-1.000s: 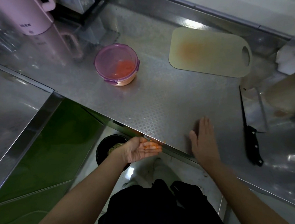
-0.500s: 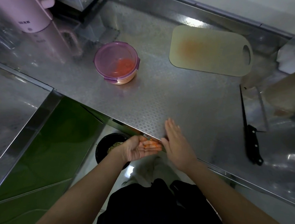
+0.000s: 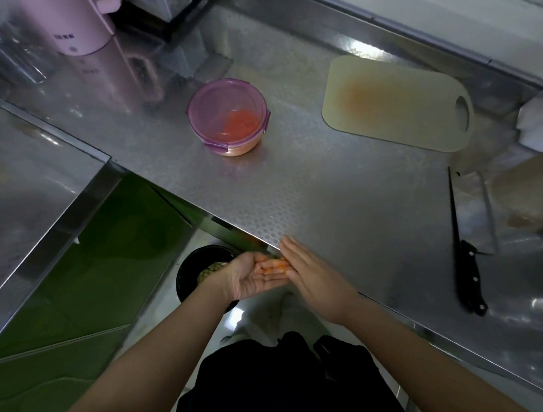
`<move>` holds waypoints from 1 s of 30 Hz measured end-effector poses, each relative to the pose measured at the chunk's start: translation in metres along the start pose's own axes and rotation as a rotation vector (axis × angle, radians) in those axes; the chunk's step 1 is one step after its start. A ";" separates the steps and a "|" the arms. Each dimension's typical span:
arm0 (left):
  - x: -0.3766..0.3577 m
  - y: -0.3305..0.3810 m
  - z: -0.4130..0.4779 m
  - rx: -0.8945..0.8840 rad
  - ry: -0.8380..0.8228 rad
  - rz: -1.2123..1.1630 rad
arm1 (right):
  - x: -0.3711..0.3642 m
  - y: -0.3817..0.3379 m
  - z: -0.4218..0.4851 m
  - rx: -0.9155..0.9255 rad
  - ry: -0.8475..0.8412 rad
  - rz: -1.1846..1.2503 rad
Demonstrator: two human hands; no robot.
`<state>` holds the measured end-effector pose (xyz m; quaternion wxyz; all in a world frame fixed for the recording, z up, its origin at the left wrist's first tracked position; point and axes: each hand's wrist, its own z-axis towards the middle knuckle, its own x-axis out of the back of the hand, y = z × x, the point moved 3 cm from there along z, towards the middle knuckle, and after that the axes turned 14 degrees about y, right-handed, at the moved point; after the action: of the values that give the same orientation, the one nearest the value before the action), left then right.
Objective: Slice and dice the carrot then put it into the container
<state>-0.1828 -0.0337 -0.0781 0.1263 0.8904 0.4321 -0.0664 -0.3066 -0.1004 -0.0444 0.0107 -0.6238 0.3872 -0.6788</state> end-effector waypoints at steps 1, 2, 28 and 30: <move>0.004 0.001 -0.001 -0.009 0.039 -0.003 | 0.000 -0.003 0.000 0.008 -0.001 0.013; 0.008 0.001 -0.001 -0.025 0.088 -0.012 | 0.001 -0.006 0.002 0.008 0.016 0.021; -0.007 -0.004 0.022 -0.485 0.220 0.222 | 0.018 0.015 0.019 -0.072 0.107 -0.051; -0.004 0.000 0.020 -0.491 0.264 0.313 | 0.015 0.014 0.019 -0.060 0.120 -0.083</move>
<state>-0.1858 -0.0424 -0.0964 0.2890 0.8899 0.3059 0.1763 -0.2999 -0.1273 -0.0411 -0.0595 -0.5976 0.3809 -0.7030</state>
